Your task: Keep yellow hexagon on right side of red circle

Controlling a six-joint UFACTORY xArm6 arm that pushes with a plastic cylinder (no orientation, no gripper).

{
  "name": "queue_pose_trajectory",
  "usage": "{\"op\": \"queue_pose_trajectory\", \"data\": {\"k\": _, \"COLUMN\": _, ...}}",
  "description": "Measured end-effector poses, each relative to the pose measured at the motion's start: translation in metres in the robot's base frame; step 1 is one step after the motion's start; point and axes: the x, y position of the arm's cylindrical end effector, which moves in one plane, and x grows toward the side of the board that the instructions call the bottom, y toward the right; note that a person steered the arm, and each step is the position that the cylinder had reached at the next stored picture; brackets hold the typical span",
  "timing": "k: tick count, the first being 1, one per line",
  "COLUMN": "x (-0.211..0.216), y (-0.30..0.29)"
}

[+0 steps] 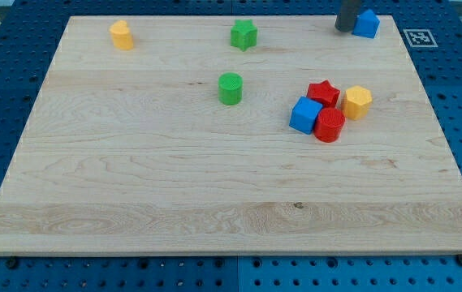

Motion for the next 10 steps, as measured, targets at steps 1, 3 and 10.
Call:
{"op": "queue_pose_trajectory", "data": {"k": 1, "x": 0.000, "y": 0.000}}
{"op": "queue_pose_trajectory", "data": {"k": 3, "x": 0.024, "y": 0.000}}
{"op": "queue_pose_trajectory", "data": {"k": 10, "x": 0.195, "y": -0.030}}
